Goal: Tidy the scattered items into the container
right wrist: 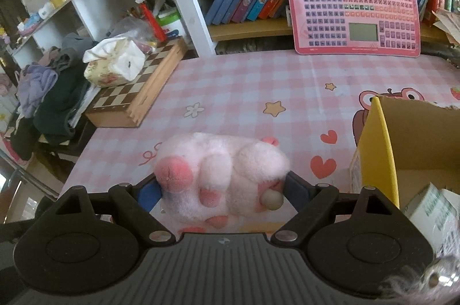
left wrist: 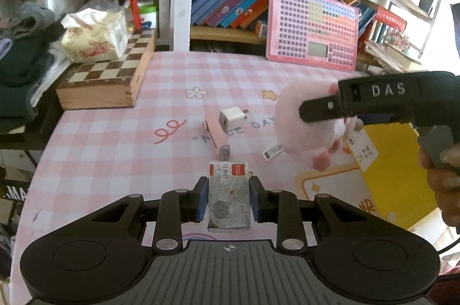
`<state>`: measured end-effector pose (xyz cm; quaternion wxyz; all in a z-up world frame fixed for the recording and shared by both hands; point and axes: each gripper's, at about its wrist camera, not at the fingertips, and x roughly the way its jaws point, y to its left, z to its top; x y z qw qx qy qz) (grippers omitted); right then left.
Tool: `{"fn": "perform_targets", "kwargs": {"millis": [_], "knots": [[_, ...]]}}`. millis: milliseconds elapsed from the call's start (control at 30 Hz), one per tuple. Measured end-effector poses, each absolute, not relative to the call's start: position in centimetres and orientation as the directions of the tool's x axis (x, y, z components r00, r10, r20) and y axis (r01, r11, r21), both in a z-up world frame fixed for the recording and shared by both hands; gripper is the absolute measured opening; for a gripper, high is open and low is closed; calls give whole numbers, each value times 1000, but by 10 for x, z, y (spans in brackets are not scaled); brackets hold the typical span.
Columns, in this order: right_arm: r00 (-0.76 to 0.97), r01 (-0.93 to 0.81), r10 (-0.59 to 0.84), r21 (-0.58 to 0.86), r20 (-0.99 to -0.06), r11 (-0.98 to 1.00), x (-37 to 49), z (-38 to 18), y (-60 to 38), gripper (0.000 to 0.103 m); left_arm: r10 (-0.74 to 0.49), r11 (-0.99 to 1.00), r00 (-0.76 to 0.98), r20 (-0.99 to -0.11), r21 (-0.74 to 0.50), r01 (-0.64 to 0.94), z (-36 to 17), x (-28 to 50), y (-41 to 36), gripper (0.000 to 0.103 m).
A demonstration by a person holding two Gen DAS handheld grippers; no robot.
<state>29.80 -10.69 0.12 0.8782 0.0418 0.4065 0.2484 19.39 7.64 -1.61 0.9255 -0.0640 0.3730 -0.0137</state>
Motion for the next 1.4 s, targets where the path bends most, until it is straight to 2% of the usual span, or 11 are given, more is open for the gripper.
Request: {"fn": "perform_targets", "kwargs": {"millis": [633,1067,1400], "knots": [[554,-457,478,230,-682,859,198,22,-116,87,-136,970,776,-616,-241,-21,17,111,81,28],[560,-477,496,230,-664,848,132,29,-121,87,-159,969,790,-592,-246,11,31,60,78,28],[549,-454,468,223,-693,863,92,26,-138,87,-199,967,795,-573,-248,64,38,34,72,28]]}}
